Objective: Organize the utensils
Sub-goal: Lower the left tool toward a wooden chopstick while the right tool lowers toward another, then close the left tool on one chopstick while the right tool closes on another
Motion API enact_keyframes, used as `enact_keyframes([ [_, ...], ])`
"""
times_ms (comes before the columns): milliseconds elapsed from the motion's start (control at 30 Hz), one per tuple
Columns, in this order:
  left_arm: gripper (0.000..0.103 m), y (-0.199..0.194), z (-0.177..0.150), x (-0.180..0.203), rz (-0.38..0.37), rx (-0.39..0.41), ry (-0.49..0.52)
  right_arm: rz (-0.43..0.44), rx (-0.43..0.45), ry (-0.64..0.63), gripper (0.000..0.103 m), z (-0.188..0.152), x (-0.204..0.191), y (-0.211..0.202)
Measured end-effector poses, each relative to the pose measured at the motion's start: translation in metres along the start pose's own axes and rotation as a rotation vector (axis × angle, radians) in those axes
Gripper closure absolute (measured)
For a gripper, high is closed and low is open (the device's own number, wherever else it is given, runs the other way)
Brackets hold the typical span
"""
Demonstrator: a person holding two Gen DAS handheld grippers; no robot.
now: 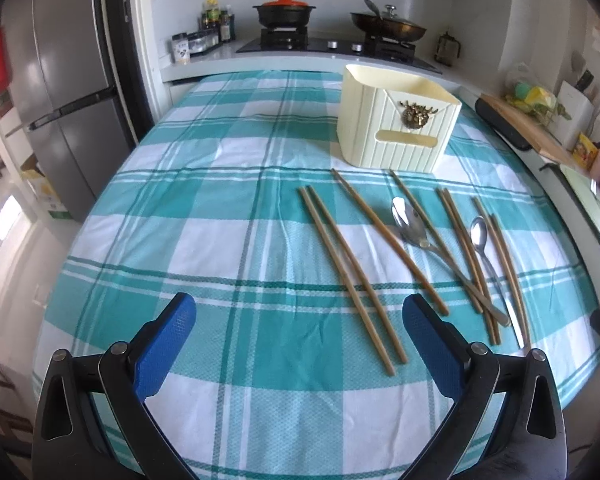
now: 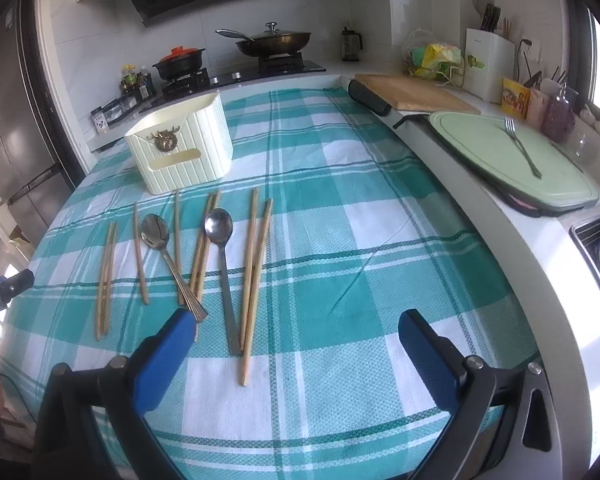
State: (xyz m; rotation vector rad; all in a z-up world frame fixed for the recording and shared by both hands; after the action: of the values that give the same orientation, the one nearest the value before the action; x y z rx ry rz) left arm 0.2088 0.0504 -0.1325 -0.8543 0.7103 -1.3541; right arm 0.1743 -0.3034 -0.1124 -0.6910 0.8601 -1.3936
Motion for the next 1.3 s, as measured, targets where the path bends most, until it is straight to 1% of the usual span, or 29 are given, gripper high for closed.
enact_keyframes([
  [100, 0.001, 0.02, 0.014, 0.0, -0.005, -0.028, -0.013, 0.026, -0.017, 0.022, 0.0, 0.003, 0.002, 0.008],
  [233, 0.001, 0.048, 0.032, 0.0, 0.037, -0.041, -0.026, 0.055, -0.031, 0.016, 0.0, 0.007, -0.002, 0.017],
  [333, 0.001, 0.074, 0.045, -0.004, 0.07, -0.068, -0.05, 0.068, -0.026, 0.007, 0.0, 0.01, -0.005, 0.018],
  [467, 0.005, 0.106, 0.05, -0.008, 0.099, -0.122, -0.075, 0.057, -0.019, -0.001, 0.0, 0.012, -0.005, 0.019],
  [600, 0.006, 0.127, 0.052, -0.009, 0.125, -0.153, -0.075, 0.039, -0.016, 0.005, 0.0, 0.015, 0.0, 0.02],
  [700, 0.007, 0.138, 0.053, -0.01, 0.124, -0.164, -0.076, 0.03, -0.019, 0.009, 0.0, 0.018, 0.004, 0.023],
  [800, 0.008, 0.141, 0.055, -0.013, 0.095, -0.165, -0.075, 0.009, -0.024, 0.003, 0.0, 0.023, 0.006, 0.028],
  [833, 0.009, 0.142, 0.056, -0.014, 0.082, -0.17, -0.069, 0.011, -0.03, 0.004, 0.0, 0.027, 0.007, 0.031],
  [933, 0.014, 0.142, 0.059, -0.013, 0.058, -0.18, -0.026, 0.062, -0.071, 0.022, 0.002, 0.04, 0.013, 0.049],
  [967, 0.016, 0.142, 0.059, -0.012, 0.053, -0.182, -0.013, 0.07, -0.087, 0.022, 0.008, 0.046, 0.015, 0.058],
  [1000, 0.016, 0.142, 0.06, -0.011, 0.048, -0.184, -0.001, 0.072, -0.104, 0.015, 0.018, 0.053, 0.016, 0.069],
  [1033, 0.017, 0.141, 0.06, -0.011, 0.045, -0.185, 0.01, 0.068, -0.128, 0.008, 0.023, 0.058, 0.016, 0.08],
  [1067, 0.017, 0.142, 0.06, -0.01, 0.043, -0.187, 0.018, 0.07, -0.151, 0.002, 0.03, 0.064, 0.016, 0.091],
  [1133, 0.017, 0.141, 0.061, -0.01, 0.036, -0.19, 0.03, 0.094, -0.19, 0.01, 0.037, 0.076, 0.014, 0.113],
  [1200, 0.017, 0.142, 0.062, -0.01, 0.026, -0.196, 0.038, 0.124, -0.228, 0.012, 0.048, 0.087, 0.01, 0.131],
  [1300, 0.018, 0.142, 0.064, -0.011, 0.01, -0.205, 0.054, 0.169, -0.274, 0.018, 0.058, 0.102, -0.001, 0.151],
])
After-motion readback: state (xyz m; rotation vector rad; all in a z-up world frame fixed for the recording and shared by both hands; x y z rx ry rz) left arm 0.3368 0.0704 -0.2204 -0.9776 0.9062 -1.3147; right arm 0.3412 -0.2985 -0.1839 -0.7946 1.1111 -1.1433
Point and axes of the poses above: each gripper's, at about its wrist camera, not at the fingertips, and y roughly the way its jaws point, x to its right, z to its top, the point moved 4 cm from there along y, roughly the way its jaws point, and after that the axes turned 8 degrees about -x, right-handed, at the moved point
